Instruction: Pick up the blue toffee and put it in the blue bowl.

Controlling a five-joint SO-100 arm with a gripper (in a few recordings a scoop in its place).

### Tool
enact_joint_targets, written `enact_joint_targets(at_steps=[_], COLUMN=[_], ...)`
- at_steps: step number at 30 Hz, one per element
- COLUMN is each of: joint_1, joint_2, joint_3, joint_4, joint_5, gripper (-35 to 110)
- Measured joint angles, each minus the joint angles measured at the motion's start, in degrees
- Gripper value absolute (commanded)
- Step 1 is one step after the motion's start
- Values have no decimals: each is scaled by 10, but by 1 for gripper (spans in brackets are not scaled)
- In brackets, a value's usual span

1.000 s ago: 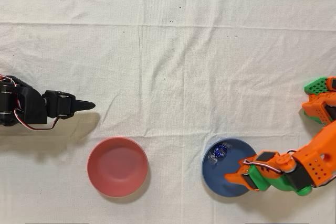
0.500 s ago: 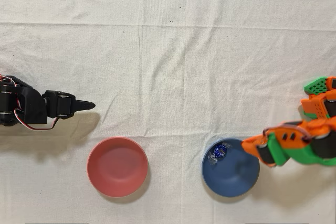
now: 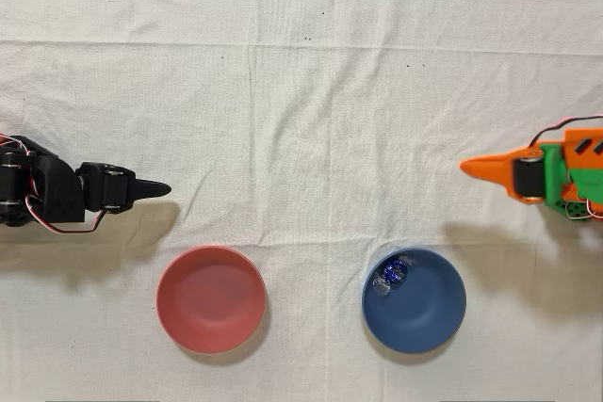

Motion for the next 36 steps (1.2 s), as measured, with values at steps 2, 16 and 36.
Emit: enact_joint_targets(at_steps=[2, 16, 36], joint_1=[16, -20, -29], joint_2=[42, 272, 410], joint_3=[48, 310, 471], joint_4=[-11, -66, -66], joint_5=[7, 109, 168], gripper=[0, 0, 0])
